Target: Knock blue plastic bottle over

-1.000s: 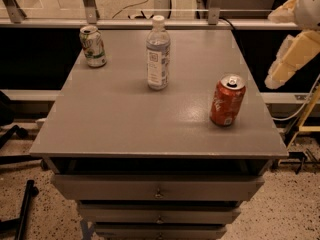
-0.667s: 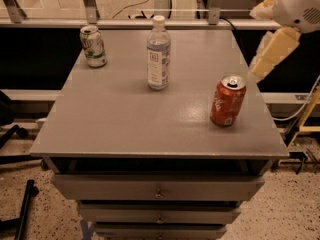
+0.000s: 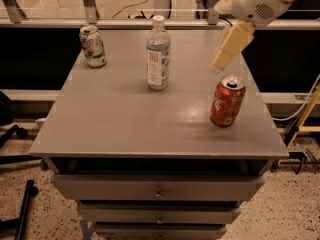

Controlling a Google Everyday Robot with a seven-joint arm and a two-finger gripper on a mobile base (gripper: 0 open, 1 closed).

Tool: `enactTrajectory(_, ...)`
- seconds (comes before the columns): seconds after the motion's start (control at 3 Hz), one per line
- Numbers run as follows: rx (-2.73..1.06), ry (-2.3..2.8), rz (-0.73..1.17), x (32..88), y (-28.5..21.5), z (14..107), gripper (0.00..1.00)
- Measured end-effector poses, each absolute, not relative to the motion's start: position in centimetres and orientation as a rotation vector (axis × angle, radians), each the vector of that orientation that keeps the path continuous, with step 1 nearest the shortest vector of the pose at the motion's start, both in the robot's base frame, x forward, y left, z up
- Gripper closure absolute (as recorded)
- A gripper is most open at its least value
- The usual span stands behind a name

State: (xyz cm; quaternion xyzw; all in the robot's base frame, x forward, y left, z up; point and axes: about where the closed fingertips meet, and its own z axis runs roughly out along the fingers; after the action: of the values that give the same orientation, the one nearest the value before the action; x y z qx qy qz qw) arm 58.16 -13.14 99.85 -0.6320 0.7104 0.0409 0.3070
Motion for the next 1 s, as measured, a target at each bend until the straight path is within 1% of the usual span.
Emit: enactTrajectory(1.0, -1.462, 1.797, 0.342, 62.4, -8.7, 95.7, 0.00)
